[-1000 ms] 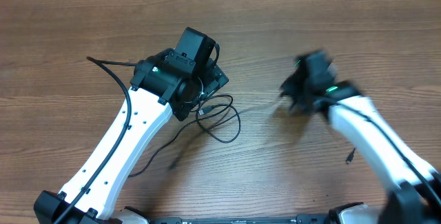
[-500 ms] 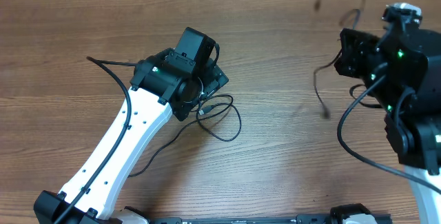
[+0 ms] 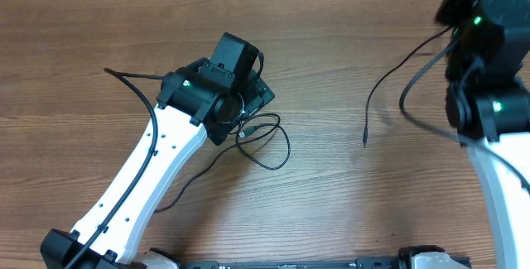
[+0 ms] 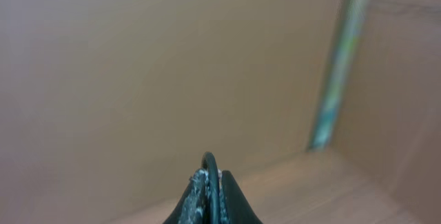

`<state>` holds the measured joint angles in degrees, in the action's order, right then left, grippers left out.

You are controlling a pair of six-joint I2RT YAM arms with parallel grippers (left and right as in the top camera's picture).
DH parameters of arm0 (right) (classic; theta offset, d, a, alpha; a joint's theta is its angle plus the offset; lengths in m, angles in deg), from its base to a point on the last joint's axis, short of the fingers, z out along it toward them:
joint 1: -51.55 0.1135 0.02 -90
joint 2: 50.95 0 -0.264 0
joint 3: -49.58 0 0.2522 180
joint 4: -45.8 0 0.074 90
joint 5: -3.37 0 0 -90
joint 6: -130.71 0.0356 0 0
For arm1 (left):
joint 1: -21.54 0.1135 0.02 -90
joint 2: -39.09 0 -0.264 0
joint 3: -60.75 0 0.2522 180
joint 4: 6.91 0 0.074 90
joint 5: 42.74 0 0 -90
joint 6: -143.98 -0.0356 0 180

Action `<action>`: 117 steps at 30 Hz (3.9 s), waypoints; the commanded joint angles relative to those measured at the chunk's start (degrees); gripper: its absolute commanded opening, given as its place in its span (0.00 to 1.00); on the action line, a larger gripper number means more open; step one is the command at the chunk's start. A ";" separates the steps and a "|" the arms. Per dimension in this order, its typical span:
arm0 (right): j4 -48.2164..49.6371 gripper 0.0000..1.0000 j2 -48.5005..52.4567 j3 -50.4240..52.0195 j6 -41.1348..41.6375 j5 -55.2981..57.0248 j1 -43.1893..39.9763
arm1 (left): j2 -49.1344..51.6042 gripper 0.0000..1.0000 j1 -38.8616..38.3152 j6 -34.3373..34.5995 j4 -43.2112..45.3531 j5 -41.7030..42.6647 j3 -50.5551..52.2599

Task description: Untangle cables

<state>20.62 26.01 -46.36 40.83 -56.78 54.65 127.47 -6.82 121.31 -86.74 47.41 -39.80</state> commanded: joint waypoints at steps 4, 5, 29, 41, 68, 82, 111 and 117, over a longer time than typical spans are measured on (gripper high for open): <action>29.35 0.04 13.53 -0.35 -23.54 3.61 -11.39 | -1.29 1.00 0.33 -0.50 0.02 -0.98 -1.01; 39.50 0.04 17.05 -1.27 -29.99 1.66 -13.42 | -1.27 0.99 0.33 -0.50 0.02 -0.98 -1.01; -3.72 1.00 50.77 -18.29 1.60 -18.01 -25.88 | -1.27 0.99 0.33 -0.50 0.00 -1.01 -1.01; -20.11 1.00 29.70 -20.85 14.49 -24.04 -22.62 | -1.29 0.99 0.33 -0.50 0.02 -1.01 -1.01; -57.40 1.00 25.03 4.70 32.00 -51.74 5.53 | -1.27 0.99 0.33 -0.50 0.02 -0.98 -1.01; -71.97 1.00 -1.25 5.01 35.95 -33.40 5.97 | -1.27 1.00 0.33 -0.50 0.00 -1.01 -1.01; -47.82 1.00 -32.28 37.92 42.10 -60.30 5.97 | -1.55 1.00 2.23 -17.18 -7.15 -11.98 -1.42; -30.14 1.00 -28.28 48.48 47.06 -70.36 6.03 | -5.31 1.00 10.43 -14.01 -13.46 -12.17 -1.46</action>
<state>-15.07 -4.48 -1.92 83.58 -117.54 60.59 126.57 -1.16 107.95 -98.65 38.29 -39.97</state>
